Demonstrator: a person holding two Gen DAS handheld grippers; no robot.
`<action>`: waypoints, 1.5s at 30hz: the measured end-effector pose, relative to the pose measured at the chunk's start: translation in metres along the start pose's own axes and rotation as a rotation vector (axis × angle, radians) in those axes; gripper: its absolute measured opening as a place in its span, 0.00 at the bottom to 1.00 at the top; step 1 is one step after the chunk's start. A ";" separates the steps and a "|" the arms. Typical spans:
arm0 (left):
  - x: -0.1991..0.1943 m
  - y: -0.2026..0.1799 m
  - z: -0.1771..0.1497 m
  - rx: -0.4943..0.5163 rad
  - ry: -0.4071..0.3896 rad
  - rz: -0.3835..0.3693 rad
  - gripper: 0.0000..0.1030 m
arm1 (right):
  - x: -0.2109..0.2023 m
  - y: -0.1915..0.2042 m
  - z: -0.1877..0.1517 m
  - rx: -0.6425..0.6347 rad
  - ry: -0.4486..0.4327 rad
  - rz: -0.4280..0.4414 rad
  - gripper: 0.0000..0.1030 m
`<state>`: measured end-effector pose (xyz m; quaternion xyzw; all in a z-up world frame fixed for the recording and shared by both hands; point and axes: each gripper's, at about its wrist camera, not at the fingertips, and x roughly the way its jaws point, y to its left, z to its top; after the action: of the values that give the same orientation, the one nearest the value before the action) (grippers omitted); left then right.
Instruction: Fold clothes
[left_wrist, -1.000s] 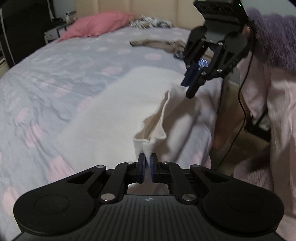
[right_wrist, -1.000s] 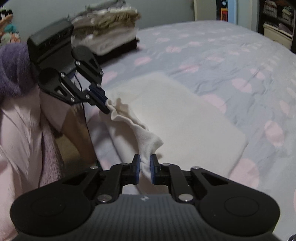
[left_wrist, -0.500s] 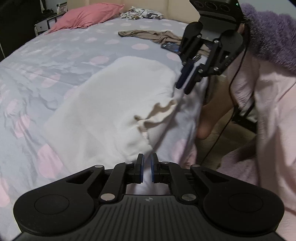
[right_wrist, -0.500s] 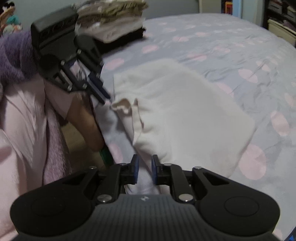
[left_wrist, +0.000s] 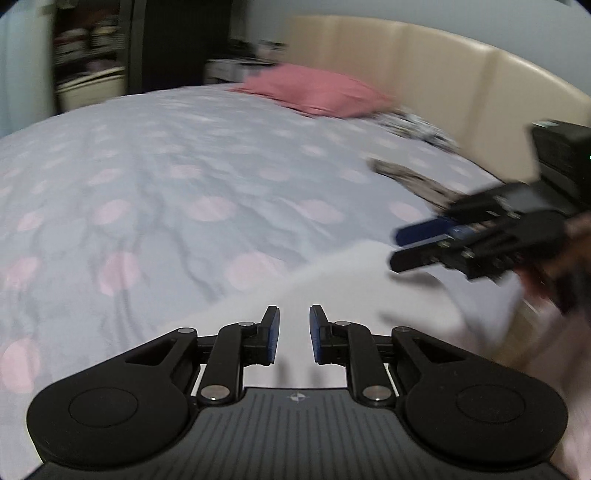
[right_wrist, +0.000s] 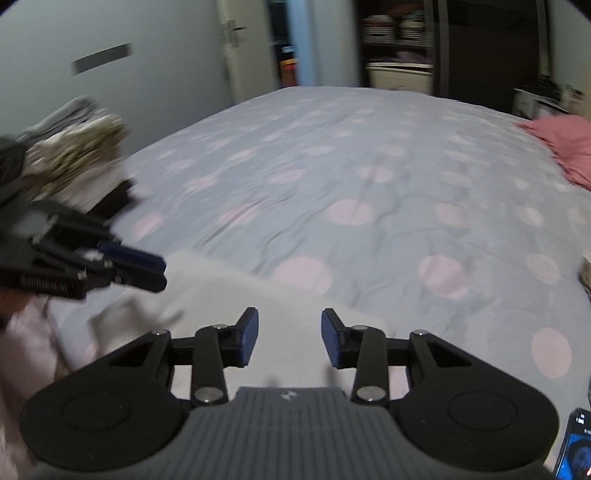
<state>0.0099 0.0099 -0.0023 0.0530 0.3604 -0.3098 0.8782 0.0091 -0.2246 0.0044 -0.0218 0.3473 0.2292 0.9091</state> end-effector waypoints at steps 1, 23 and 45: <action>0.004 0.001 0.001 -0.019 -0.010 0.020 0.14 | 0.004 0.000 0.002 0.019 -0.013 -0.023 0.41; 0.075 0.009 -0.011 -0.096 0.007 0.161 0.10 | 0.094 0.005 -0.023 0.129 0.005 -0.138 0.18; -0.001 -0.023 -0.028 -0.041 -0.078 0.119 0.10 | 0.017 0.049 -0.042 0.032 -0.024 -0.105 0.24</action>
<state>-0.0211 0.0006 -0.0193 0.0443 0.3284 -0.2516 0.9093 -0.0268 -0.1820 -0.0321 -0.0229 0.3383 0.1757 0.9242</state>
